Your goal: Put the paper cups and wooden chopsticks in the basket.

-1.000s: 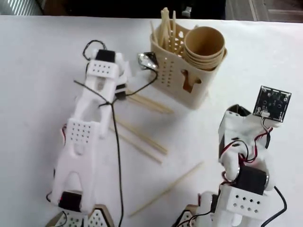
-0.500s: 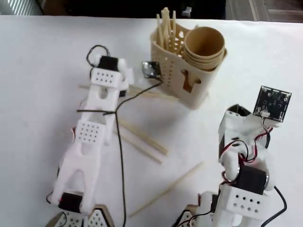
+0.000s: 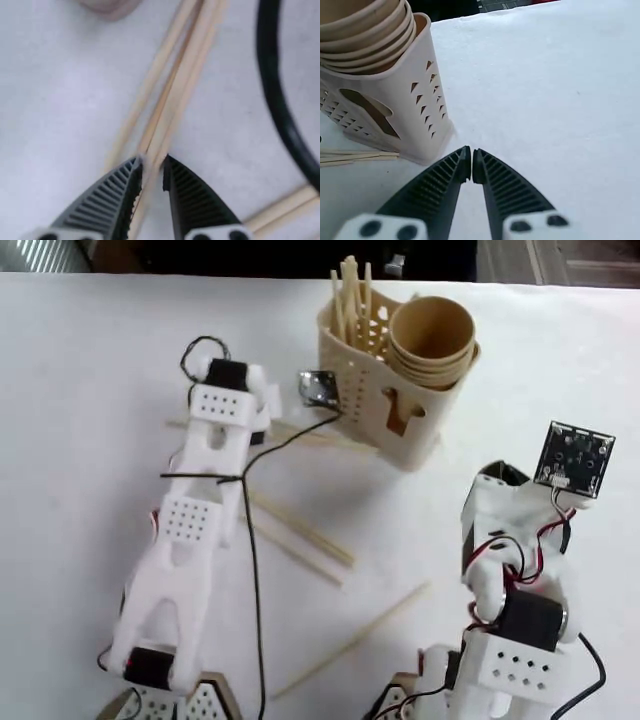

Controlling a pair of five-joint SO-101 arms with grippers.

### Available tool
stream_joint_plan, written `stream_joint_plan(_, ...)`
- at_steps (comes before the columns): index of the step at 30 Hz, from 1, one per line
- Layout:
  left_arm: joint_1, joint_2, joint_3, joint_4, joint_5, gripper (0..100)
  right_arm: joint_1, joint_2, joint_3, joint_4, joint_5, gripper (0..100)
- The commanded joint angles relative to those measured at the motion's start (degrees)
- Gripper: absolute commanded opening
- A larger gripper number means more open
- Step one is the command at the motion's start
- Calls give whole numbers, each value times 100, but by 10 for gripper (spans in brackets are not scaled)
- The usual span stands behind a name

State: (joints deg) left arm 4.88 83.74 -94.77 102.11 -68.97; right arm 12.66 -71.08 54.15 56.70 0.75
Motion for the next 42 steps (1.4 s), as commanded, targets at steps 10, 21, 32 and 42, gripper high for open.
stream_joint_plan(10, -303, -655, 1160, 70, 132, 21, 57, -84, -26, -57, 0, 18)
stream_joint_plan(21, -180, -3741, 5846, -185, -536, 21, 57, -92, -26, -57, 0, 18)
stream_joint_plan(32, -215, -5112, 7543, -1363, -378, 24, 57, -92, -26, -57, 0, 18)
stream_joint_plan(42, -189, -5059, 7446, -2901, 677, 202, 57, -92, -26, -57, 0, 18)
